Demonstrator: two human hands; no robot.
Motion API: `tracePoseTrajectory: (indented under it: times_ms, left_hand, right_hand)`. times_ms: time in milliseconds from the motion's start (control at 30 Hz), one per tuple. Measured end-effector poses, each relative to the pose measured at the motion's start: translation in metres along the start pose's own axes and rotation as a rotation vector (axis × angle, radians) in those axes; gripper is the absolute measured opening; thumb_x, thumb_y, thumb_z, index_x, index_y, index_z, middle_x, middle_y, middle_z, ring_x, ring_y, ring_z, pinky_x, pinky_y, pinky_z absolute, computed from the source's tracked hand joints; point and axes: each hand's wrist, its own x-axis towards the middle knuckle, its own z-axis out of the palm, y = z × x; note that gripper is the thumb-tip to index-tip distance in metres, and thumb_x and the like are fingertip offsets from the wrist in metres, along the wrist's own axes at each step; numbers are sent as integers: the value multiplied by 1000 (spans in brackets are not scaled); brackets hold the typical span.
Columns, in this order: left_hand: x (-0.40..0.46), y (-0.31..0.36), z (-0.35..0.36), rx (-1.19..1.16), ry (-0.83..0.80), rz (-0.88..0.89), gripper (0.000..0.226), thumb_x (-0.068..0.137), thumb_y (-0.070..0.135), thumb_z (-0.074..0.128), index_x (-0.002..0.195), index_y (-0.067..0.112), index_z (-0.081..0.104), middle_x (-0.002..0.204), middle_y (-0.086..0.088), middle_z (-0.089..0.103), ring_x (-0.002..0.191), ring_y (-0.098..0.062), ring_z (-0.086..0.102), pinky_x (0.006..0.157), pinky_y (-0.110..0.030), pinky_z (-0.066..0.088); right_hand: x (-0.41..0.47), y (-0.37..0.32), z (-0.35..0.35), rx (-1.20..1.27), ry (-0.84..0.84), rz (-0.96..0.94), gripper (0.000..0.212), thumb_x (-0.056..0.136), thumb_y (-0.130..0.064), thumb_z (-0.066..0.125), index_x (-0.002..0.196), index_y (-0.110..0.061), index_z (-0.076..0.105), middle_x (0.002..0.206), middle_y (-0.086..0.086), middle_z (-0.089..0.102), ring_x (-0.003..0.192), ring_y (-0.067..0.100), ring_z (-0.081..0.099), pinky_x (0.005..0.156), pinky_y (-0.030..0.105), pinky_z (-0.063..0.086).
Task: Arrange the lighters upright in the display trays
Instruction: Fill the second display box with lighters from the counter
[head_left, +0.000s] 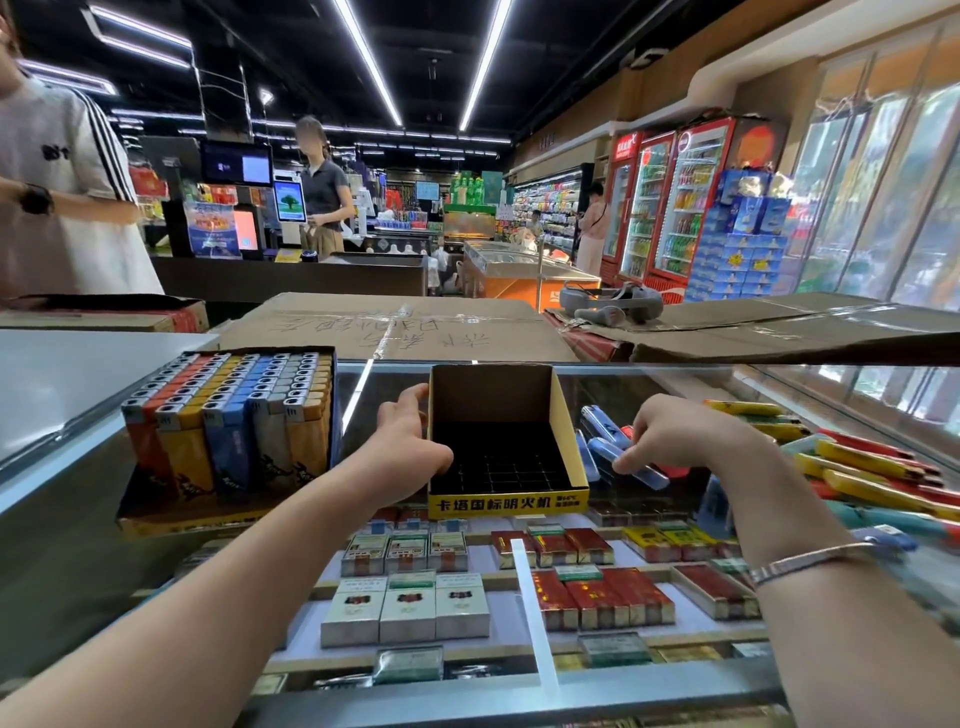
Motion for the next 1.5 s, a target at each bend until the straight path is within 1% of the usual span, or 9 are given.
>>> tracePoseTrajectory:
  times_ms: [133, 267, 367, 500, 667, 967, 1233, 1367, 1500]
  left_hand:
    - [-1, 0, 0, 15, 5, -1, 82, 78, 0, 60, 143, 28, 17, 119, -2, 27, 83, -9, 44, 50, -12, 41]
    - [0, 0, 0, 9, -5, -4, 82, 78, 0, 60, 143, 28, 17, 115, 1, 25, 83, -8, 41, 55, -13, 39]
    - [0, 0, 0, 7, -4, -5, 83, 78, 0, 60, 143, 28, 17, 115, 1, 25, 83, -8, 41, 57, -14, 39]
    - [0, 0, 1, 10, -7, -5, 83, 78, 0, 59, 143, 29, 17, 115, 1, 25, 83, -9, 41, 59, -16, 41]
    - [0, -1, 1, 27, -7, -4, 82, 79, 2, 60, 143, 28, 16, 115, 1, 24, 79, -5, 38, 56, -14, 35]
    - [0, 0, 1, 36, -9, -8, 83, 79, 3, 61, 143, 30, 16, 118, 1, 26, 80, -6, 39, 55, -14, 36]
    - [-3, 5, 2, 50, 22, -37, 91, 78, -3, 59, 146, 31, 7, 134, -10, 25, 102, -19, 38, 53, -14, 38]
    - [-7, 11, 0, 99, 9, -36, 92, 78, -6, 55, 145, 32, 4, 115, 2, 16, 86, -11, 34, 44, -6, 40]
    - [-13, 18, -3, 214, 56, -3, 89, 75, -3, 55, 141, 32, 7, 120, 6, 11, 117, -24, 24, 99, -27, 37]
  right_hand:
    - [18, 1, 14, 19, 211, 70, 59, 84, -60, 53, 116, -11, 53, 123, 15, 51, 112, 29, 48, 88, 39, 44]
    - [35, -7, 35, 34, 12, 111, 89, 79, -80, 24, 149, -28, 9, 155, 14, 15, 139, 40, 19, 111, 54, 21]
    - [41, -8, 38, -35, -42, 47, 81, 83, -75, 26, 149, -32, 9, 151, 15, 21, 133, 39, 28, 103, 52, 36]
    - [35, -12, 33, 72, -74, -68, 52, 92, -49, 46, 135, -20, 39, 121, 11, 44, 97, 24, 52, 61, 27, 46]
    - [24, -13, 27, 79, -16, -119, 34, 92, -27, 53, 124, -20, 41, 118, 8, 44, 96, 20, 45, 65, 25, 38]
    - [8, 0, 5, 87, -180, -53, 77, 78, -13, 65, 137, -29, 18, 102, 6, 47, 83, 18, 57, 60, 24, 47]
    - [4, -5, 9, 142, -79, -5, 46, 77, -5, 64, 117, -16, 44, 104, 8, 52, 83, 17, 54, 56, 23, 43]
    - [0, -4, 1, 429, -24, -90, 32, 78, -7, 61, 105, -22, 51, 96, 7, 50, 81, 19, 54, 52, 23, 43]
    - [-9, -18, -9, 921, -2, -259, 32, 78, -4, 67, 102, -22, 54, 103, 12, 51, 88, 27, 58, 58, 30, 51]
